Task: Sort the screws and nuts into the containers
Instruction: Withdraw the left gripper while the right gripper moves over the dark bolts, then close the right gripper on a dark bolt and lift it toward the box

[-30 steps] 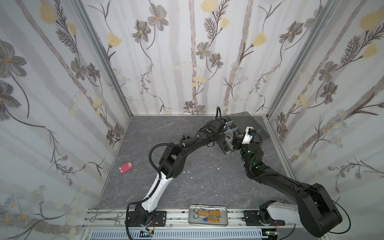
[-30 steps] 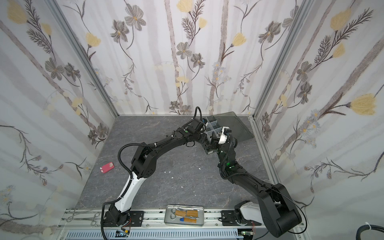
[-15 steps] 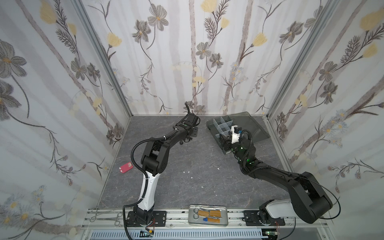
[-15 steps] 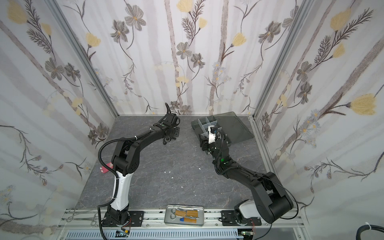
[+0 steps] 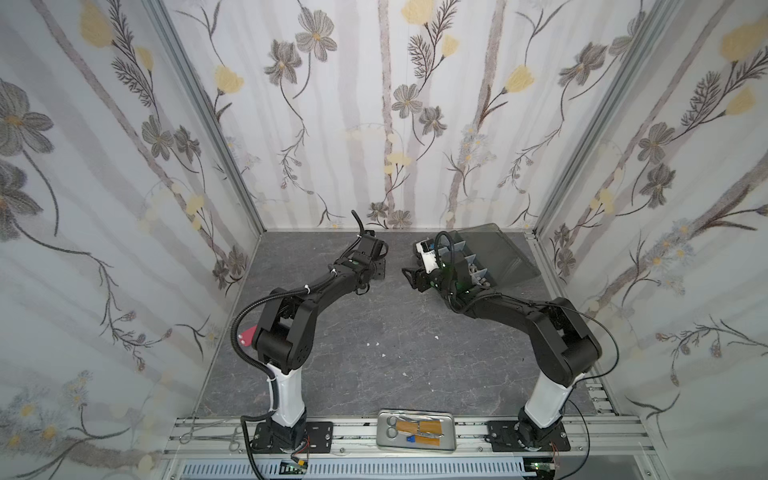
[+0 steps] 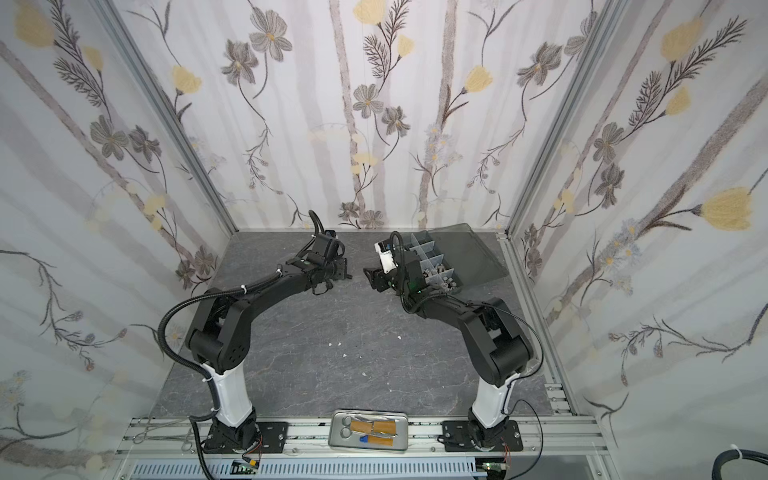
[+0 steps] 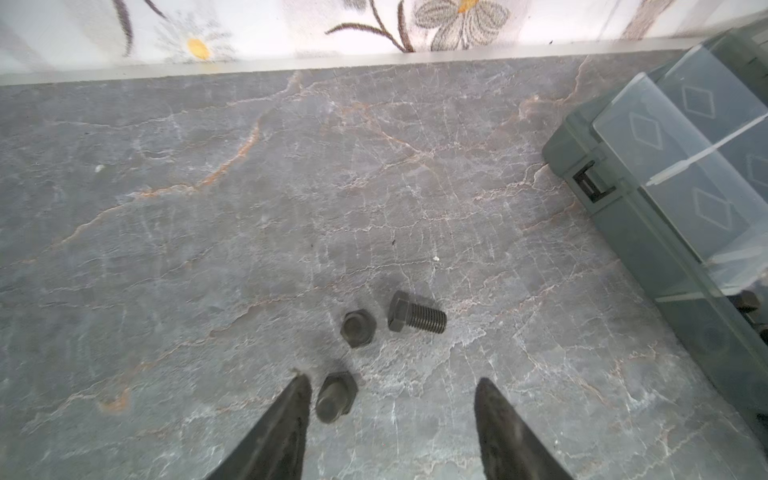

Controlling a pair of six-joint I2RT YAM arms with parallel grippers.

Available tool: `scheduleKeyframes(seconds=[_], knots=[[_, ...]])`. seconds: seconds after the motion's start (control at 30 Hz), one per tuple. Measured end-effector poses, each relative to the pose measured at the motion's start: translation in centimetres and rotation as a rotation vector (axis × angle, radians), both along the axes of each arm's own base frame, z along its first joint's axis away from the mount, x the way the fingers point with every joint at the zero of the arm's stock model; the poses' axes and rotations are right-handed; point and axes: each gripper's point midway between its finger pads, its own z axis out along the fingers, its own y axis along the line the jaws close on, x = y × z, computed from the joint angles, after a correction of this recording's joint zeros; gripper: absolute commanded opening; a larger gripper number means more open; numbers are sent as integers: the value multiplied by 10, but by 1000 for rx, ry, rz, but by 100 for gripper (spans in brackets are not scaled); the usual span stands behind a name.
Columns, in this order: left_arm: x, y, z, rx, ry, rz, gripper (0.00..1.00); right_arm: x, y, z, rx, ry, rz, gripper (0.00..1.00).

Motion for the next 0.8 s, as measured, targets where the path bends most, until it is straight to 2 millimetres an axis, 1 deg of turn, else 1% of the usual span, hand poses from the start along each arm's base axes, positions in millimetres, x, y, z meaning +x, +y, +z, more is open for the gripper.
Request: scheduleKeyframes(seconds=[0.1,0.17,0.27,0.4,0.5,0.63,0.8], knots=[[-11,17,13,-45,-67,20,65,20,25,-15,-37,58,29,62],[-16,26,17,-68,-100,34,65,27,40,-25,-56,93,51,62],[-19,37,16,-94,-122,50,65,38,62,-41,-80,139,82,60],[-19,43,10,-116,-121,54,65,50,87,-65,-119,182,120,59],[-20,42,7,-134,-120,43,65,57,96,-85,-150,215,130,59],[-19,39,6,-154,-124,31,65,65,101,-102,-178,247,125,57],[-18,36,0,-168,-116,31,66,78,111,-117,-196,269,121,46]])
